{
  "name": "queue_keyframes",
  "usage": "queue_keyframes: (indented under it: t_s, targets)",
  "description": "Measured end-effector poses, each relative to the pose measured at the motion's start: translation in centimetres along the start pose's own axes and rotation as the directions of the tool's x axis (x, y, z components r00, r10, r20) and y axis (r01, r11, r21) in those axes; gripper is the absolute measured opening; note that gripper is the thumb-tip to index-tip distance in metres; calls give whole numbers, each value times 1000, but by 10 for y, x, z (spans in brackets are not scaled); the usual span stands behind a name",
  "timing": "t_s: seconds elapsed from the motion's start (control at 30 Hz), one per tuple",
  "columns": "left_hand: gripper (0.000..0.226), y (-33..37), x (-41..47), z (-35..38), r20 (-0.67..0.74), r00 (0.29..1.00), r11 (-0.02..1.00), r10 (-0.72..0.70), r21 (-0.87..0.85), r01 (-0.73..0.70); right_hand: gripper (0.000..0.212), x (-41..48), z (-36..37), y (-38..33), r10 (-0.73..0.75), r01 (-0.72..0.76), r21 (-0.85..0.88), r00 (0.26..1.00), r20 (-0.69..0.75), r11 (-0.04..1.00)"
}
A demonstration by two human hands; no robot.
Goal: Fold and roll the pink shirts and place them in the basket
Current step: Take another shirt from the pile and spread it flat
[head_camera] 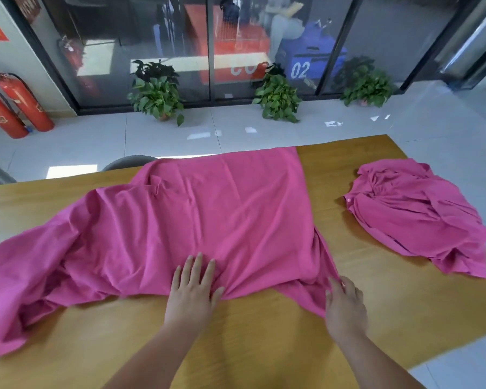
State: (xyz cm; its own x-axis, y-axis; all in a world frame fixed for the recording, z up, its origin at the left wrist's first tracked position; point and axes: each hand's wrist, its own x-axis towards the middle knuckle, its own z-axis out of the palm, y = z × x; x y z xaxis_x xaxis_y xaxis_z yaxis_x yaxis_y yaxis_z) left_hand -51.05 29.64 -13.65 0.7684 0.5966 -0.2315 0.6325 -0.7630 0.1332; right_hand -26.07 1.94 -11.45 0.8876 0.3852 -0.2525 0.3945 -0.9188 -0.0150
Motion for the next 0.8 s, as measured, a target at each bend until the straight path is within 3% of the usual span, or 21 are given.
queue_keyframes:
  t_s: [0.07,0.27,0.37,0.43,0.5,0.57,0.7,0.8]
  targets:
    - [76,3,-19,1,-7,1000,1000,17,16,-17,56,-13,-2,8,-10,12,-61,999,36,998]
    - [74,33,-68,5,-9,994,989,107,106,-105,60,-20,-21,20,-52,54,-32,996,68,998]
    - [74,59,-76,4,-21,993,986,120,119,-117,59,-13,-29,38,-83,84,4,996,-25,996]
    - [77,82,-77,-1,-40,994,989,102,112,-96,54,-7,-31,64,40,-31,81,993,-109,996]
    - [77,108,-80,-4,-38,996,993,80,94,-76,40,-1,-33,91,176,-173,95,984,-28,980]
    - [76,136,-86,-6,-28,997,992,77,104,-73,35,3,-31,112,174,-180,79,982,72,981]
    - [77,189,-96,-2,4,993,984,119,133,-118,42,0,-29,131,14,-13,-8,997,82,1000]
    - [75,218,-101,5,70,987,981,144,123,-151,55,-6,-26,140,-290,291,-104,957,21,951]
